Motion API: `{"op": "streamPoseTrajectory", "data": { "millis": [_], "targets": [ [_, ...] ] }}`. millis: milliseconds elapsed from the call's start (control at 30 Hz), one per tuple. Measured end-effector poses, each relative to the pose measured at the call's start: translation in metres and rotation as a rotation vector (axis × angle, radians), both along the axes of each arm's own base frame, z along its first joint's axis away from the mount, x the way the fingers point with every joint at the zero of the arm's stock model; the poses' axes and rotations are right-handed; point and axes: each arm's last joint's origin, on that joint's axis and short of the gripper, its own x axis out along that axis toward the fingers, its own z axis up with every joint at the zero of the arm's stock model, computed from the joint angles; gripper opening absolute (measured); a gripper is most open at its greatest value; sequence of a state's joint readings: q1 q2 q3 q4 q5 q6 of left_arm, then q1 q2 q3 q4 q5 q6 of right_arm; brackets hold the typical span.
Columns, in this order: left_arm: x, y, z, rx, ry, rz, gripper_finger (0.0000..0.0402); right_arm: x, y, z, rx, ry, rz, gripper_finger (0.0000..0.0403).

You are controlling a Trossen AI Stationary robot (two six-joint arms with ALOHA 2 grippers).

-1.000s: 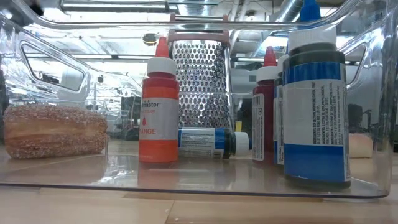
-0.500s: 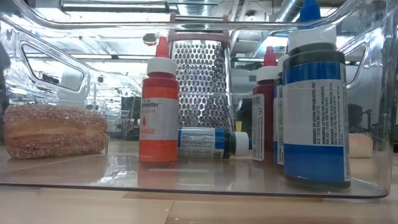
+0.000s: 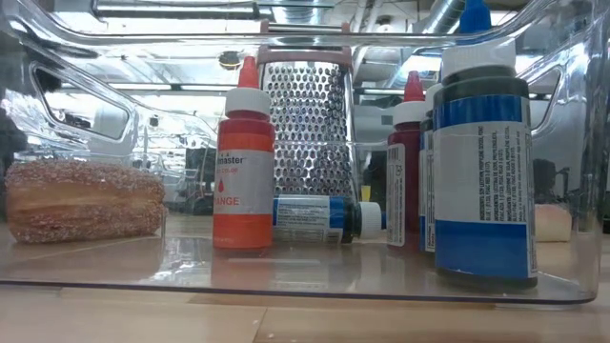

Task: Pick & Place Food Item
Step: Put the popcorn bag into the yellow bin

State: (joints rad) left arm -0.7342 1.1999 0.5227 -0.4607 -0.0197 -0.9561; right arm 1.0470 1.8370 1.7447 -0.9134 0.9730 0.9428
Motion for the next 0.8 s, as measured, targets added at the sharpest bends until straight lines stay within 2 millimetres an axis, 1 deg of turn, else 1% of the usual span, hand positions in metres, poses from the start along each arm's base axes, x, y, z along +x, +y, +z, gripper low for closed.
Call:
{"op": "streamPoseTrajectory", "data": {
  "millis": [167, 433, 800],
  "targets": [
    [-0.001, 0.009, -0.010, 0.017, 0.032, 0.033, 0.0246, 0.000, 0.000, 0.000, 0.001, -0.001, 0.000, 0.0164],
    [-0.006, 0.015, -0.025, -0.056, 0.049, 0.046, 0.0253, 0.000, 0.000, 0.000, -0.001, 0.001, 0.003, 0.0164],
    [-0.007, 0.017, -0.027, -0.025, 0.030, 0.057, 0.0244, 0.000, 0.000, 0.000, 0.002, 0.002, 0.002, 0.0164]
  ]
}}
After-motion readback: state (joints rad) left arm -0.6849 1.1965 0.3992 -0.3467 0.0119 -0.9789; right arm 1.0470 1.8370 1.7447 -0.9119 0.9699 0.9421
